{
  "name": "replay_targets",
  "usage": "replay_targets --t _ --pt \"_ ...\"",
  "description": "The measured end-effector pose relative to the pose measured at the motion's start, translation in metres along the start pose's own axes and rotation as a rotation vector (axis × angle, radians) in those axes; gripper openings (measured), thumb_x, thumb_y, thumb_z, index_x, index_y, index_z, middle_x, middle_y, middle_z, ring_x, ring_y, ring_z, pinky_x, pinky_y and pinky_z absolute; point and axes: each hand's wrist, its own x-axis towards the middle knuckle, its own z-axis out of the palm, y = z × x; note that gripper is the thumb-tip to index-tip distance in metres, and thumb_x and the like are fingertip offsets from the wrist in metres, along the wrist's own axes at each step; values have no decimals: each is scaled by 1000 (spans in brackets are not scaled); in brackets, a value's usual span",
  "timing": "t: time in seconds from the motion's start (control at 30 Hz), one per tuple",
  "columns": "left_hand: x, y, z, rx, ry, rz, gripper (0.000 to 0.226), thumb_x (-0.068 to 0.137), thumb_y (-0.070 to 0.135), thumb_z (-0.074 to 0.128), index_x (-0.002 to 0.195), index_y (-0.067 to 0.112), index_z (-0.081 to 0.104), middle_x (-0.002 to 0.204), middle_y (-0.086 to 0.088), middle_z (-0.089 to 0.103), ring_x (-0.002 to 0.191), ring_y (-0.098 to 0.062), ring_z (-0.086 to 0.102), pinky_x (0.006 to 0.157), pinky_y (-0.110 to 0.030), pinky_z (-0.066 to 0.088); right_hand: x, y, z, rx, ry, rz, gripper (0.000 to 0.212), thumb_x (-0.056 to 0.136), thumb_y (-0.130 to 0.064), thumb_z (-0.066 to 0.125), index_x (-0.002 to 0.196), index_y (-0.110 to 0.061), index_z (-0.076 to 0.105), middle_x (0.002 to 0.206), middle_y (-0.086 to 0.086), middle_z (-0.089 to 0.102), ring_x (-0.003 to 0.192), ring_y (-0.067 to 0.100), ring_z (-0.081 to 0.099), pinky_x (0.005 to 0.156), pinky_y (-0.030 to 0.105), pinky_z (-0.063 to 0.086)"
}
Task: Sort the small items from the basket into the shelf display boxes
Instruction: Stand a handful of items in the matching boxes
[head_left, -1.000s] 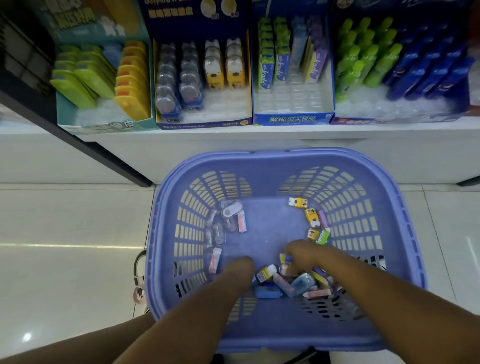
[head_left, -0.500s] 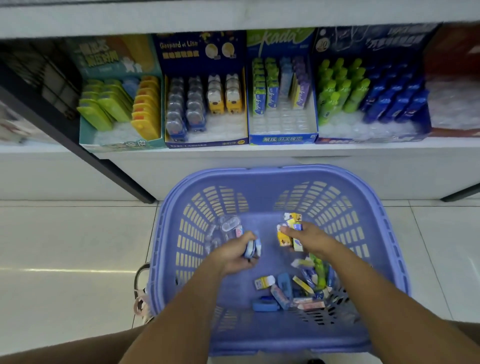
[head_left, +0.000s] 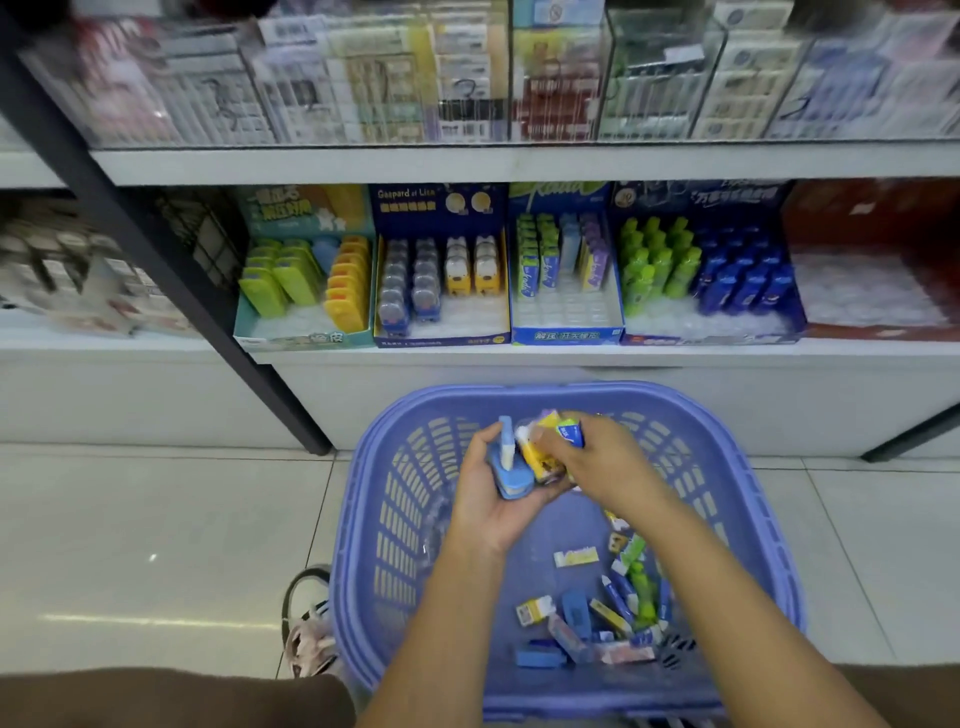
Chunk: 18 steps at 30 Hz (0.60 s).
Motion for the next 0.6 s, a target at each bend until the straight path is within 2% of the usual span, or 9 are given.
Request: replay_targets --t 0.07,0.17,0.23,0.33,0.4,0.43,0.5,0.53,0.6 --pt "-8 5 7 -51 -49 20 27 84 27 53 88 3 66 98 -19 70 89 -35 69 83 -54 52 0 -15 -3 -218 13 -52 28 88 -42 59 81 -16 67 76 1 55 77 19 57 65 30 40" --pt "-15 14 15 -90 -68 50 23 86 28 52 88 6 60 91 -16 69 87 -32 69 86 -53 52 2 -34 -6 -359 -9 -111 36 90 -46 53 113 -23 67 104 4 47 106 22 45 87 25 33" --pt "-17 21 19 -105 -72 73 20 85 28 54 88 9 59 92 -13 66 91 -29 66 90 -51 50 3 -43 -8 -343 -34 -109 46 92 -49 48 132 -27 53 116 1 40 117 21 36 99 25 28" --pt "-20 33 26 -141 -92 89 17 83 29 57 82 13 60 86 -10 68 90 -28 67 90 -53 48 8 -53 -12 -232 -67 -118 50 94 -50 42 137 -26 47 121 3 42 120 18 37 108 28 29" --pt "-22 41 31 -168 -125 81 19 83 29 58 80 12 65 91 -11 70 96 -30 67 96 -58 43 15 -58 -18 -105 -44 -119 48 94 -51 39 126 -22 60 106 5 49 106 15 48 100 28 39" --pt "-23 45 32 -189 -142 69 22 83 29 58 79 10 69 97 -13 70 100 -32 66 95 -60 43 19 -60 -24 -31 -3 -114 47 94 -52 38 114 -20 67 89 2 51 89 11 54 85 22 44" --pt "-24 51 36 -210 -134 59 27 82 28 59 80 6 74 110 -14 69 103 -34 66 87 -63 48 30 -63 -38 89 117 -128 46 94 -52 40 88 -21 74 48 -10 38 45 3 43 47 13 34" --pt "-25 54 38 -204 -111 65 27 80 28 60 81 5 75 112 -14 68 101 -34 67 84 -61 50 38 -65 -46 98 195 -155 44 93 -50 45 77 -20 72 37 -9 31 35 4 34 38 12 26" --pt "-24 59 41 -138 -46 86 26 77 29 63 86 7 74 109 -13 69 95 -31 69 80 -52 54 57 -66 -60 15 360 -225 40 87 -46 58 63 -15 62 35 -7 33 35 6 32 37 15 23"
